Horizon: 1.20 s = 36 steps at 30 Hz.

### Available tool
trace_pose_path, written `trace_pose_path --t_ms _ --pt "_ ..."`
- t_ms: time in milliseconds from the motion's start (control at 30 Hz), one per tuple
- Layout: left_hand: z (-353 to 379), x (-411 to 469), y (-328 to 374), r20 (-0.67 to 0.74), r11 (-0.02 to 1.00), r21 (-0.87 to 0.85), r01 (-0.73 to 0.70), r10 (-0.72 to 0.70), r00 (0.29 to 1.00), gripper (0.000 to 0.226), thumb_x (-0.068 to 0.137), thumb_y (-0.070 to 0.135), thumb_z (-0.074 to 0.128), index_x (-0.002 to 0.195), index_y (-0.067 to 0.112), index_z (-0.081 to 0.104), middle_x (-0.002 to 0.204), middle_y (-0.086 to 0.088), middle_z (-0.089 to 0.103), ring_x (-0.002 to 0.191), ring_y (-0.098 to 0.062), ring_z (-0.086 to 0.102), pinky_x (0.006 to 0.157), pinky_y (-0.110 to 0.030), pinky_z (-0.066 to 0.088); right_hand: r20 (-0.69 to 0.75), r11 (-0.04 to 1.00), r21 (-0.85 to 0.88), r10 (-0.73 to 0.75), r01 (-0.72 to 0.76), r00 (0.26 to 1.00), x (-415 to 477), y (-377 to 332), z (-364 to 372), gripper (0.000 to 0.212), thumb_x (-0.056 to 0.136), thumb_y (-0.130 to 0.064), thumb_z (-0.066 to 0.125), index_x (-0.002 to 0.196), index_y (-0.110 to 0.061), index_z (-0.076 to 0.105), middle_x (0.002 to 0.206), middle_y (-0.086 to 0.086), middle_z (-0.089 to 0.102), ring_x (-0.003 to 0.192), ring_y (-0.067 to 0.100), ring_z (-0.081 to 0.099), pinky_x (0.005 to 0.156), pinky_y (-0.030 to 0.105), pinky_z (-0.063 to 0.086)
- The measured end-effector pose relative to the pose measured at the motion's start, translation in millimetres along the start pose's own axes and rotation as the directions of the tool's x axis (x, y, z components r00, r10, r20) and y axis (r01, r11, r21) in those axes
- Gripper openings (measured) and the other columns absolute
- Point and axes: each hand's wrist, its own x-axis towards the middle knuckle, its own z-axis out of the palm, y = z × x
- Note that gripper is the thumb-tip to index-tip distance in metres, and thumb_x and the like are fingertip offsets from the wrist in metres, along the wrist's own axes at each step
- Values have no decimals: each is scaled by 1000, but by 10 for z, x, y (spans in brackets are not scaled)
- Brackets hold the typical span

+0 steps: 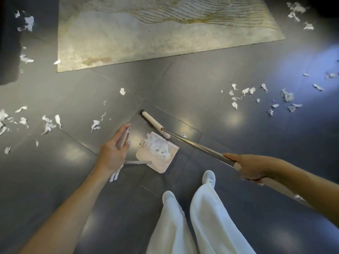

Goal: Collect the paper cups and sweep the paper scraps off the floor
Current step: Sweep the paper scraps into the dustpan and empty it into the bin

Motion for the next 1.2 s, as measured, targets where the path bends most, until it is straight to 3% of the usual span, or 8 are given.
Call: trace_pose_path --t_ms 167,367,467,567,667,800,967,1200 --pt "188 156 71 100 995 -97 -18 28 995 70 91 -1 56 110 66 53 114 44 54 116 10 51 99 -17 39 -36 990 -5 139 -140 990 50 200 40 84 88 -6 50 151 -42 8 102 9 61 72 17 61 61 26 51" --pt "353 446 213 189 995 -2 -95 94 977 58 89 0 58 127 44 54 114 39 52 102 25 48 85 4 30 -73 969 -10 244 -246 967 224 154 238 82 88 -5 48 153 -34 8 114 9 56 75 18 57 53 22 45" --pt "403 540 299 170 993 25 -113 107 980 57 89 1 58 127 43 54 116 25 59 101 17 51 85 2 32 18 964 154 214 -215 977 357 -28 400 84 86 -1 52 153 -33 12 125 10 55 82 20 56 53 23 49" --pt "434 537 353 165 991 -15 -132 132 977 57 89 -3 57 123 43 53 116 32 55 103 25 48 88 3 31 48 965 195 169 -175 984 410 -185 469 86 86 2 52 153 -33 13 129 9 54 93 22 56 75 27 55" --pt "504 544 420 158 989 -30 -145 148 976 58 88 -4 57 122 43 54 110 41 52 104 28 45 85 5 31 79 985 118 120 -129 990 367 -217 422 91 80 6 54 153 -31 13 129 10 55 86 23 50 63 26 46" --pt "621 676 592 179 987 -8 -158 157 971 63 90 2 58 114 59 52 117 35 55 104 28 45 84 6 31 90 979 175 91 -106 992 196 53 213 82 81 1 51 150 -35 22 86 1 55 67 18 53 39 18 41" --pt "975 1009 970 126 985 26 -172 168 978 65 89 7 59 108 69 49 100 54 50 93 31 46 77 7 30 84 938 326 91 -113 992 138 538 -224 80 83 -5 52 148 -43 22 80 3 56 54 13 52 40 18 43" --pt "1849 1830 1862 154 969 -5 -248 246 957 60 89 4 60 111 60 54 101 51 51 97 32 45 80 6 32 -46 837 540 132 -86 990 278 1314 -1105 78 85 -5 51 148 -41 22 83 6 60 53 13 52 42 20 45"
